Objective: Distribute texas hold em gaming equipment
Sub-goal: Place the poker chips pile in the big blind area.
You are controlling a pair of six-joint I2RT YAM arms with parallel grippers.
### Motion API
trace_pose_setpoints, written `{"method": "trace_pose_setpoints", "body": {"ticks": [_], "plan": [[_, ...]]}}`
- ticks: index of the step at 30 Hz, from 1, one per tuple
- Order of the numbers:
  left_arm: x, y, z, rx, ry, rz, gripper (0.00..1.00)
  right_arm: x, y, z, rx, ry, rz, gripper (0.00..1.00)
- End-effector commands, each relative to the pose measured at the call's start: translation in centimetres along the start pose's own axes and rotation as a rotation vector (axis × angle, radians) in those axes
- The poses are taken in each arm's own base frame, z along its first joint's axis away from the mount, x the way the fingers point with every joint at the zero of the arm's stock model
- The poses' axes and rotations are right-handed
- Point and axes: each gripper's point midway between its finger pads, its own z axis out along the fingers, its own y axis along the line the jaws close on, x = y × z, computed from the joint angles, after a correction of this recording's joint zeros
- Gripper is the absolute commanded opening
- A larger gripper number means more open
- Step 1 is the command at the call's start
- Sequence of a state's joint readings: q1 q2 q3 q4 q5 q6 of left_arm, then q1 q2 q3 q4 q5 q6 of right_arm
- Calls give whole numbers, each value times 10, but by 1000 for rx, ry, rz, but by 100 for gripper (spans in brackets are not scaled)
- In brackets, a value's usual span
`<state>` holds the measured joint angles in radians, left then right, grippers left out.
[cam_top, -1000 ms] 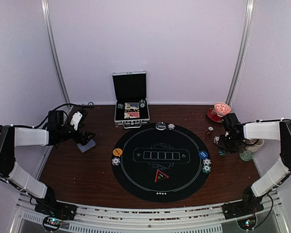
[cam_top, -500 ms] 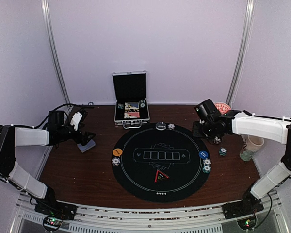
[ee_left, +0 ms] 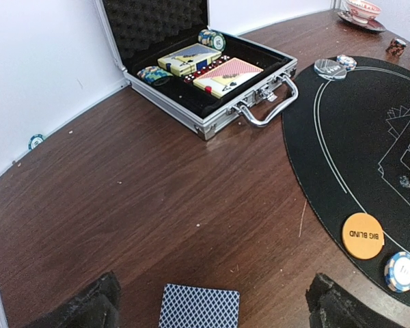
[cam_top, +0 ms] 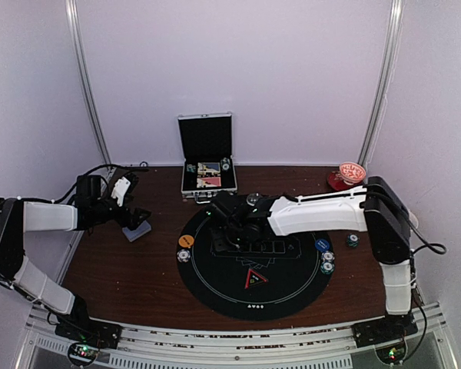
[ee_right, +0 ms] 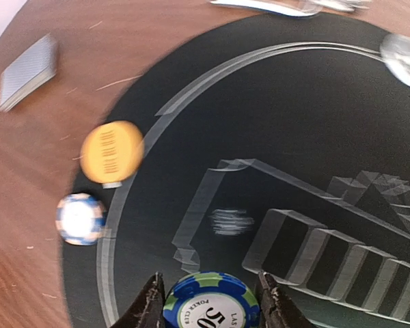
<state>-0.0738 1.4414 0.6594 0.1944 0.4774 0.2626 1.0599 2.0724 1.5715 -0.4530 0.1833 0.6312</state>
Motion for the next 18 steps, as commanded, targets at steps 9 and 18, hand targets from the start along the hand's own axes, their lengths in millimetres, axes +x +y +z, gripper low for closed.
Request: {"method": "trace_pose_setpoints", "body": {"ticks": [9,18], "plan": [[-11,7,0,-24,-41,14,98,24,92,22,-146,41,-114,28],[-10,7,0,-25,-40,14,98,41,109,41,-178,67,-146,28]]}}
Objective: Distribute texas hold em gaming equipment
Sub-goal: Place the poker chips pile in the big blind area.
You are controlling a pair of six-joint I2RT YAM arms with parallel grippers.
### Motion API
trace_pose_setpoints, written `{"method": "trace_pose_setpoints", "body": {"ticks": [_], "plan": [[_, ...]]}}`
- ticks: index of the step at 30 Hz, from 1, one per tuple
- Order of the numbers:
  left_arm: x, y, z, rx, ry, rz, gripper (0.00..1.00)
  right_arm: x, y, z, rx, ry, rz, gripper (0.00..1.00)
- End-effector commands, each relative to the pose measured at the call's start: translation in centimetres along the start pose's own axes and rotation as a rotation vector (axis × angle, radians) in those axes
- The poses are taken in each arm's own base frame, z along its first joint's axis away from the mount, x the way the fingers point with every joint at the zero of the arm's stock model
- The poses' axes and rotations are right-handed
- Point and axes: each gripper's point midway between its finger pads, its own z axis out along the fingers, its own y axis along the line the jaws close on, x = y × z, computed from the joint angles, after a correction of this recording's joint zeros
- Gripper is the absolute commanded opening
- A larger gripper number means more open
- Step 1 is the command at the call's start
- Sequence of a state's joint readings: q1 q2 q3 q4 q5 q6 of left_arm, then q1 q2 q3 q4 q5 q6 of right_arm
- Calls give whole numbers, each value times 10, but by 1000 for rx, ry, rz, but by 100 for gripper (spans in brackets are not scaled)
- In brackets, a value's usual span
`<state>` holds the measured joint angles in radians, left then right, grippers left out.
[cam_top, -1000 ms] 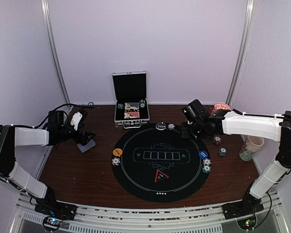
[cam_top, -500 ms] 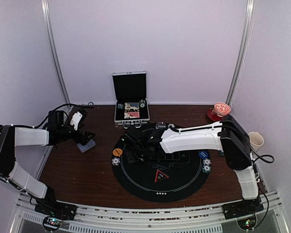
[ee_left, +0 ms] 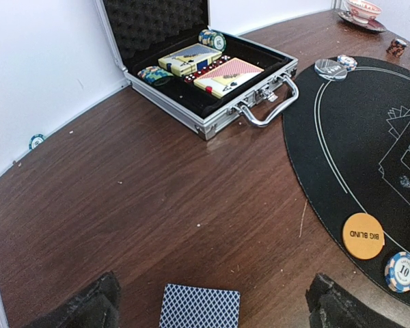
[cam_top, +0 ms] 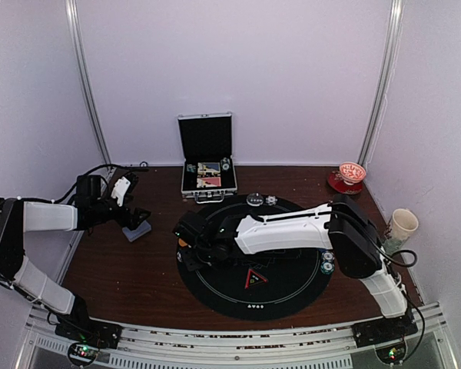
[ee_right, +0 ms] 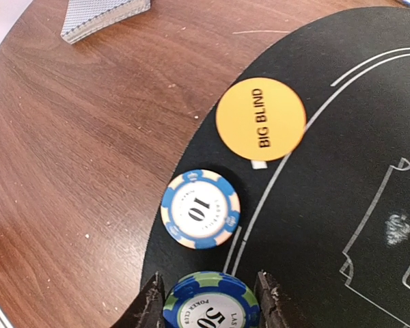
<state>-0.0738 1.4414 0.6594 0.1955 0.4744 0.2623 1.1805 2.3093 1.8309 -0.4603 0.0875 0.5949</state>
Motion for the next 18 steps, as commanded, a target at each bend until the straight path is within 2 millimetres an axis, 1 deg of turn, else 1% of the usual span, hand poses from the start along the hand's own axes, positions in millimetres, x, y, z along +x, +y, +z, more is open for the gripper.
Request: {"method": "trace_pose_setpoints", "body": {"ticks": [1,6,14,16,18], "plan": [[-10,7,1,-22,-40,12,98,5,11,14,-19,7,-22,28],[-10,7,1,-24,-40,13,98,12,12,25,-22,22,-25,28],[-9,7,1,-24,-37,12,98,17,12,30,-19,35,-30,32],[-10,7,1,-25,-38,12,98,19,12,31,-15,39,-35,35],[-9,7,1,-25,-37,11,98,19,14,30,-13,43,-45,42]]}}
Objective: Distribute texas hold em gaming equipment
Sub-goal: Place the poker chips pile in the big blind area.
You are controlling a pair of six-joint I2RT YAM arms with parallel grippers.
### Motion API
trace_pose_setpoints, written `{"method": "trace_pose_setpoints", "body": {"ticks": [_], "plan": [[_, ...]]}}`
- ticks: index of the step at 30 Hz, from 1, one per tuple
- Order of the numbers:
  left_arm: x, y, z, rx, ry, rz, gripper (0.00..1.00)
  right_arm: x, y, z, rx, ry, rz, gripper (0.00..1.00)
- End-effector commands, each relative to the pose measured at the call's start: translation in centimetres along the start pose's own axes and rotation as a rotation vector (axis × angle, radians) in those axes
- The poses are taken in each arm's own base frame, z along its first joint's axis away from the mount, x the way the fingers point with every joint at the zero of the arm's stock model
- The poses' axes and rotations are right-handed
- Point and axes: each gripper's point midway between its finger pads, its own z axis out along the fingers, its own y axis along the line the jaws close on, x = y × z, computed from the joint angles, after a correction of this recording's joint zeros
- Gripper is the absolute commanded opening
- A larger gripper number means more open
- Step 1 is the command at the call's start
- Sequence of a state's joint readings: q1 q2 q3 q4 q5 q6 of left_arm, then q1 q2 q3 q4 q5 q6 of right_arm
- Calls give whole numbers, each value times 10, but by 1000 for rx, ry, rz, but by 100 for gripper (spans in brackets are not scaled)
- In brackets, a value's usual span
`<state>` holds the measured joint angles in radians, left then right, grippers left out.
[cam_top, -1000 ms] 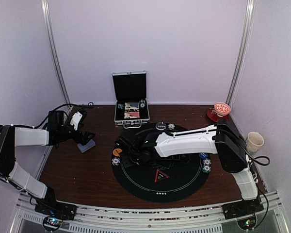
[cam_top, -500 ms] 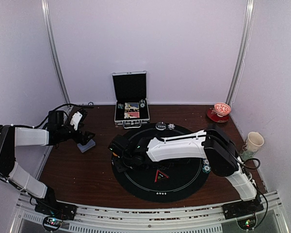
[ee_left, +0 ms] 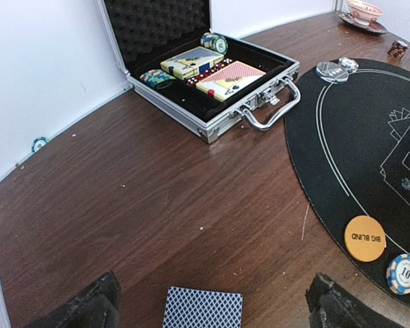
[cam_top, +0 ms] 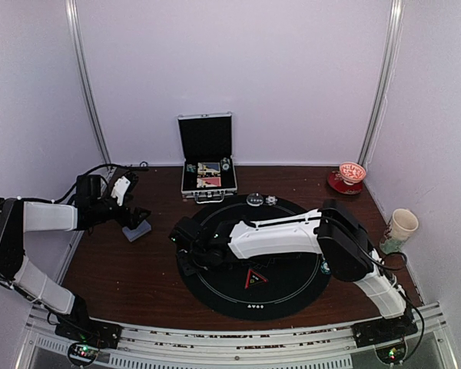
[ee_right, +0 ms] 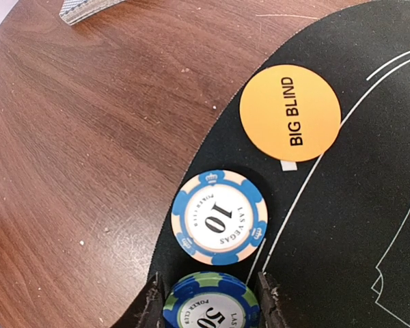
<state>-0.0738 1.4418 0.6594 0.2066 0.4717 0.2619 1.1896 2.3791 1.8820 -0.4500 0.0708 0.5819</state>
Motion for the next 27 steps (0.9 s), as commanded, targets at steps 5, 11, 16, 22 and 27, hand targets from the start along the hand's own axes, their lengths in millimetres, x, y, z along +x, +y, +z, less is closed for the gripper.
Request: {"method": "trace_pose_setpoints", "body": {"ticks": [5,11,16,22,27], "plan": [[-8,6,1,-18,-30,7,98,4,7,2,8,21,-34,63],[-8,6,0,-19,-31,7,98,-19,8,-33,13,-28,-30,73],[-8,6,0,-20,-32,7,98,-40,-10,-86,49,-92,-14,79],[-9,6,-1,-19,-34,8,98,-45,-108,-152,202,-160,106,85],[-10,5,-1,-20,-36,8,98,-14,-223,-182,336,-159,271,89]]}}
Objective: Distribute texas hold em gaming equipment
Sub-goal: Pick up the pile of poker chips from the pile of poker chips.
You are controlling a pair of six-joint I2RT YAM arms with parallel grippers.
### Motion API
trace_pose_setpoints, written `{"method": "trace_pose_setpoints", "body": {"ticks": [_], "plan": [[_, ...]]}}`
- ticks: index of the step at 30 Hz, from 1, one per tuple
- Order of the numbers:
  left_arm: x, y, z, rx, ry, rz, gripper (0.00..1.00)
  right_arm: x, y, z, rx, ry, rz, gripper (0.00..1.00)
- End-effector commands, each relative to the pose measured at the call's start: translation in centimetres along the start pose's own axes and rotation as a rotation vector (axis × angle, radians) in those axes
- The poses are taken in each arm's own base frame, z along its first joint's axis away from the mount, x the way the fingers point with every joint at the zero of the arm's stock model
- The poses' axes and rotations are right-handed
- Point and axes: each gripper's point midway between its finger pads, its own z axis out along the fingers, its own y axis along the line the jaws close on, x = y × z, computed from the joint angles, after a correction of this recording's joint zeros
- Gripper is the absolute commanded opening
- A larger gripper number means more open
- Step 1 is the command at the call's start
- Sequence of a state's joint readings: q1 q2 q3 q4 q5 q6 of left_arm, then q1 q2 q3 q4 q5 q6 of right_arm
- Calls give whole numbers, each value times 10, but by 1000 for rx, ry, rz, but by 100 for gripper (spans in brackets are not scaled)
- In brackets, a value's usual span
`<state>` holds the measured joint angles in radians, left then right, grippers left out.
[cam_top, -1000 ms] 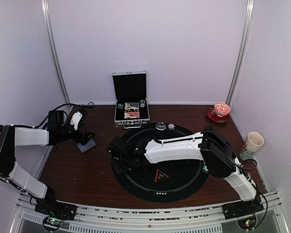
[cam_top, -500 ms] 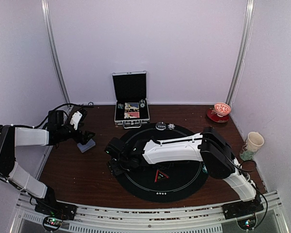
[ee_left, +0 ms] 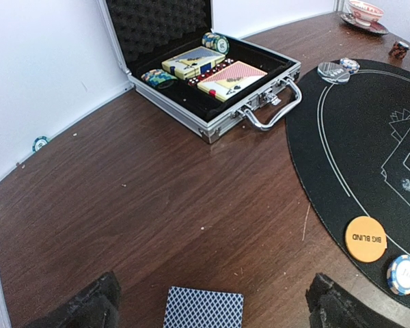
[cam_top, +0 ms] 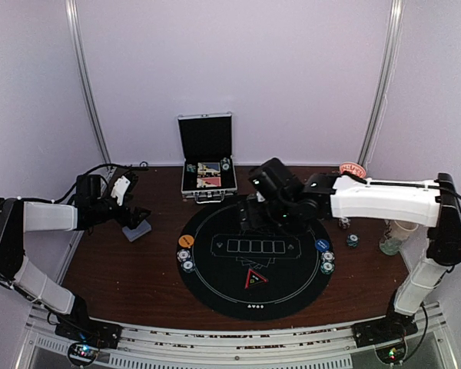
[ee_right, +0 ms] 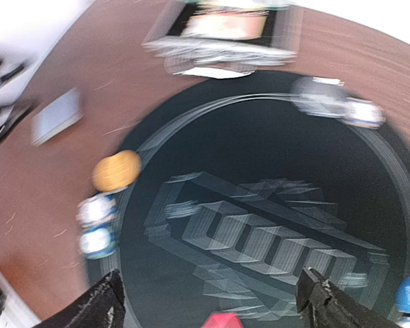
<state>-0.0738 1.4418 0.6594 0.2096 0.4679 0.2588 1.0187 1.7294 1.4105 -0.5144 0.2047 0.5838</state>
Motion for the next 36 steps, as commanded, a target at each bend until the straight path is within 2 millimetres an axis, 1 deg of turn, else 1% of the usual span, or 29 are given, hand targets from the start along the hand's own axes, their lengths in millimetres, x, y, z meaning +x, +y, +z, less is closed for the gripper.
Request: {"method": "trace_pose_setpoints", "body": {"ticks": [1,2,3,6,7,9,12,16,19,21,26,36], "plan": [[-10,5,-2,-17,-35,9,98,21,-121,-2,215,20,129,89],[-10,5,-2,-16,-35,9,98,28,-144,-3,247,24,158,90],[-10,4,-2,-15,-35,10,98,39,-167,-4,278,38,180,91],[-10,5,-2,-16,-35,10,98,55,-221,-11,358,41,258,91],[-10,5,-2,-18,-34,10,98,61,-236,-12,383,45,280,92],[-9,5,-2,-17,-33,9,98,71,-260,-15,427,52,313,92],[-9,5,-2,-18,-34,9,98,82,-286,-21,495,57,343,91],[-10,5,-2,-17,-35,10,98,98,-309,-23,549,71,376,91],[-10,4,-2,-16,-35,10,98,107,-323,-24,572,77,404,91],[-9,4,-2,-14,-35,11,98,110,-330,-24,583,74,423,91],[-9,3,-1,-10,-35,11,98,111,-340,-25,601,64,455,89],[-8,4,0,-7,-33,8,98,120,-361,-21,654,71,501,84]]}}
